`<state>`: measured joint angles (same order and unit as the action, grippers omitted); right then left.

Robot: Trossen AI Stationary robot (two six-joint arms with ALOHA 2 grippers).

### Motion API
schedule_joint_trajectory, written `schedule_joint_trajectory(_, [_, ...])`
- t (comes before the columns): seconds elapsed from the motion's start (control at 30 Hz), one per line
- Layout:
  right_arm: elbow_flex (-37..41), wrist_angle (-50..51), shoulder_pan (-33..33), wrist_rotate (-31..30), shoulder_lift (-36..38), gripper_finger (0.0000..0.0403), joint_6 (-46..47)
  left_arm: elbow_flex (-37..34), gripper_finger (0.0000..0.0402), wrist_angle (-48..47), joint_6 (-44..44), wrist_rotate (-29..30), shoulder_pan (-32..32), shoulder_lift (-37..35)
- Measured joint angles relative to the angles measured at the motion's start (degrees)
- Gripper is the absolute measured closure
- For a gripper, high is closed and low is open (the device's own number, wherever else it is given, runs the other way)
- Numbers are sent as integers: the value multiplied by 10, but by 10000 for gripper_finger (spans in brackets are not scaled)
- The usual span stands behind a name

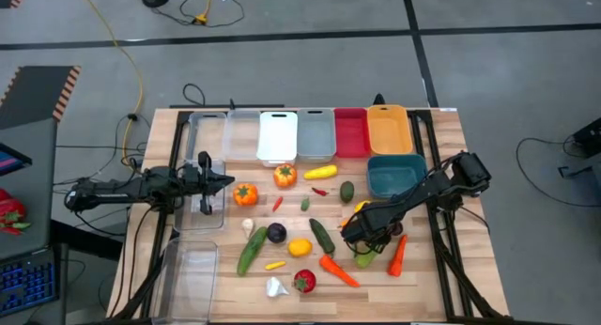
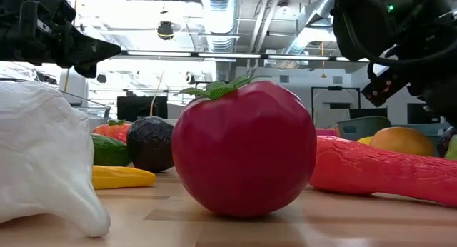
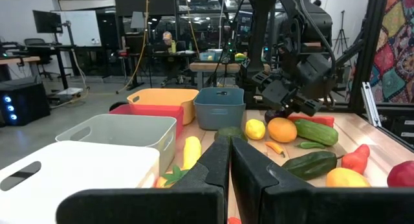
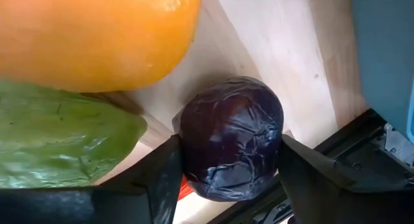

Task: Sort produce into baskets
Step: Put the right plum into the blue bin

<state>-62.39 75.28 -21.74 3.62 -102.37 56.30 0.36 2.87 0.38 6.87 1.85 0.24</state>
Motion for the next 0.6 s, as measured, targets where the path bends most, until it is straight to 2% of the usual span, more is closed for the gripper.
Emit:
schedule_joint_trajectory(0.27, [-39,79,6,3,0,166,-46,0,400,0,0,0,0,0])
schedule_joint_trajectory(0.43, [-86,146,18,-29,0,166,-76,0,400,0,0,0,0,0])
schedule_joint_trajectory(0.6, [-110,143,41,-59,16,166,-122,0,400,0,0,0,0,0])
